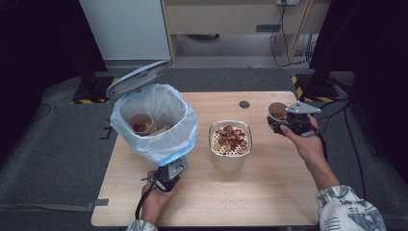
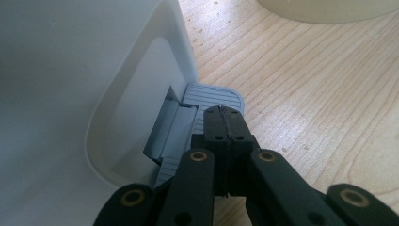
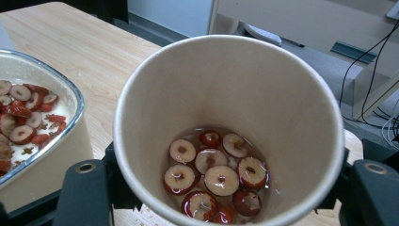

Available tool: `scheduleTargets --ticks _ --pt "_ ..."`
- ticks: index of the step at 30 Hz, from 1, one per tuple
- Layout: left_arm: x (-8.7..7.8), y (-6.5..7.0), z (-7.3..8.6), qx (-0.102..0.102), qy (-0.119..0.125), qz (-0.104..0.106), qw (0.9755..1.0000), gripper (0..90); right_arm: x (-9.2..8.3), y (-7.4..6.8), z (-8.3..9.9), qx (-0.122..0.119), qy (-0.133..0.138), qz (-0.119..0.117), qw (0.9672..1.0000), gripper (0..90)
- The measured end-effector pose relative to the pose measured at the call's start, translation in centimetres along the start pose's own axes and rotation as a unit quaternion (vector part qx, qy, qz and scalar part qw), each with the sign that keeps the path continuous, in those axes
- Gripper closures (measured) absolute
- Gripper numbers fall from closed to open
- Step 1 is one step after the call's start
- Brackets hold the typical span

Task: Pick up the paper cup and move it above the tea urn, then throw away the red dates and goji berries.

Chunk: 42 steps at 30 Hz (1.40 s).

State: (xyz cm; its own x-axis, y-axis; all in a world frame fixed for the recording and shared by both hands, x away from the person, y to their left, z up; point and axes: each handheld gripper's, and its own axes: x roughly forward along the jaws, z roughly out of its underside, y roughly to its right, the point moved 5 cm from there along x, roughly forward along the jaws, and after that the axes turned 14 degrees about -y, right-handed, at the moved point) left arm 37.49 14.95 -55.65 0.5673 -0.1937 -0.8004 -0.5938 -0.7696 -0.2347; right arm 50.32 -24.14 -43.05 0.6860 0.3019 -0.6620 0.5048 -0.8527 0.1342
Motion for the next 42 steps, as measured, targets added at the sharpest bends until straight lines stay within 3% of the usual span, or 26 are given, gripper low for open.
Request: scheduleTargets --ticks 10,14,18,21,32,34,42 --pt "0.0 0.0 0.0 0.002 -0.001 -0.001 1.0000 89.1 -0.6 0.4 -1.0 -0.011 -0.003 0.005 0.9999 31.6" --pt "0.0 0.0 0.0 0.001 -0.001 -0.001 1.0000 89.2 -0.6 0.5 -2.0 -0.019 -0.001 0.011 0.9998 31.6" --pt "0.0 0.0 0.0 0.000 -0.001 0.000 1.0000 89.1 -0.4 -0.2 -3.3 -0.045 0.003 0.003 0.9990 31.6" --pt "0.0 0.0 0.0 0.000 0.000 0.000 1.0000 89.1 -0.5 0.1 -4.1 -0.046 0.001 0.011 0.9989 31.6" --pt "0.0 0.0 0.0 -0.001 0.000 0.000 1.0000 89.1 -1.4 -1.6 -6.5 -0.078 0.015 0.006 0.9968 31.5" --pt "0.0 0.0 0.0 0.000 -0.001 -0.001 1.0000 89.1 -1.6 -2.3 -6.9 -0.104 0.019 0.004 0.9944 31.5" --pt "0.0 0.0 0.0 0.000 -0.001 -0.001 1.0000 89.1 -1.9 -3.1 -7.5 -0.117 0.022 0.007 0.9929 31.3"
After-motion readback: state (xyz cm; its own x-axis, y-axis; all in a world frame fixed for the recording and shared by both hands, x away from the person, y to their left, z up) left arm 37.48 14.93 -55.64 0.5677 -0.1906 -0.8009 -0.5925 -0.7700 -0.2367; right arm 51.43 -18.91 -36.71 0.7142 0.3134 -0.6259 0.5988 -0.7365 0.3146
